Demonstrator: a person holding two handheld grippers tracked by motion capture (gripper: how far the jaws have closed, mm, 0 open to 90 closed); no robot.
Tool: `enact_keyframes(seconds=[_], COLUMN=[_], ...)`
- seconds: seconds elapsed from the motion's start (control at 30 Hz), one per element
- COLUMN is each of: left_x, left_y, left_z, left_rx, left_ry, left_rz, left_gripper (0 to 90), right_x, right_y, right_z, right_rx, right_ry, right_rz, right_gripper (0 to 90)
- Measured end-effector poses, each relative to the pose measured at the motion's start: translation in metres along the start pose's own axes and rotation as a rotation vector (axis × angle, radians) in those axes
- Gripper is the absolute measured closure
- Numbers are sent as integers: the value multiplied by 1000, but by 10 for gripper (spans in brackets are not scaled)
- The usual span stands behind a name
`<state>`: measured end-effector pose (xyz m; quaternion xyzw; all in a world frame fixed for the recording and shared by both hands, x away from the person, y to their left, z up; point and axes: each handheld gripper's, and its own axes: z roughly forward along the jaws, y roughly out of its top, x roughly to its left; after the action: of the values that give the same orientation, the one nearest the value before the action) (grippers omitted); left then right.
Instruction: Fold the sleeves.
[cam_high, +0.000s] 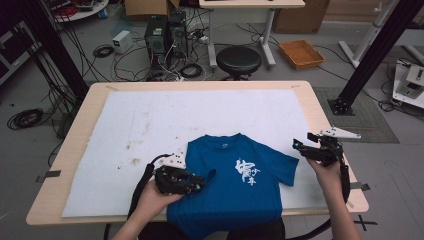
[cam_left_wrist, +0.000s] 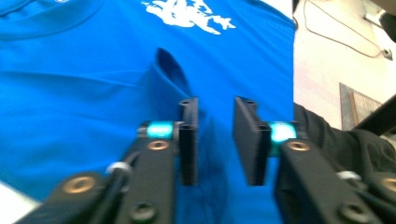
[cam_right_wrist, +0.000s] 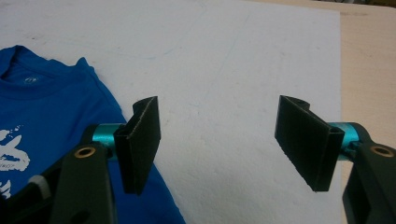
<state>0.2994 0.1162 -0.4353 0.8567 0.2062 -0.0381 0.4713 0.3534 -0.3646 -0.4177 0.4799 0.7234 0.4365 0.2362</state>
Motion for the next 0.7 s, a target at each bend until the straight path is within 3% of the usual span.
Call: enact_keyframes(seconds=[0.1, 0.13, 0.17, 0.27, 0.37, 0.43, 0.47, 0.5, 0.63, 0.7], left_x=[0, 6, 6, 20, 36, 46, 50, 52, 54, 57], left_y=[2, 3, 3, 6, 6, 7, 8, 11, 13, 11], left_z=[0, -3, -3, -9, -11, -9, -6, 0, 3, -1], left_rx=[-11, -43, -43, -70, -89, -85, -58, -11, -2, -7], left_ry=[46, 117, 117, 245, 367, 382, 394, 459, 509, 541], left_rz=[-9, -40, -40, -131, -178, -208, -207, -192, -177, -186], left_gripper=[599, 572, 572, 569, 568, 564, 565, 565, 586, 653], right_x=[0, 0, 0, 0, 0, 0, -1, -1, -2, -4], right_y=[0, 0, 0, -1, -1, -1, -2, -3, -7, -11], right_z=[0, 0, 0, 1, 1, 1, 1, 1, -1, -1], right_rx=[1, 2, 3, 7, 15, 20, 36, 44, 72, 106], right_ry=[1, 0, 1, 3, 8, 13, 25, 35, 58, 70], right_rz=[0, 1, 0, 1, 3, 7, 6, 7, 4, 16], right_gripper=[313, 313, 313, 314, 332, 344, 381, 412, 500, 542])
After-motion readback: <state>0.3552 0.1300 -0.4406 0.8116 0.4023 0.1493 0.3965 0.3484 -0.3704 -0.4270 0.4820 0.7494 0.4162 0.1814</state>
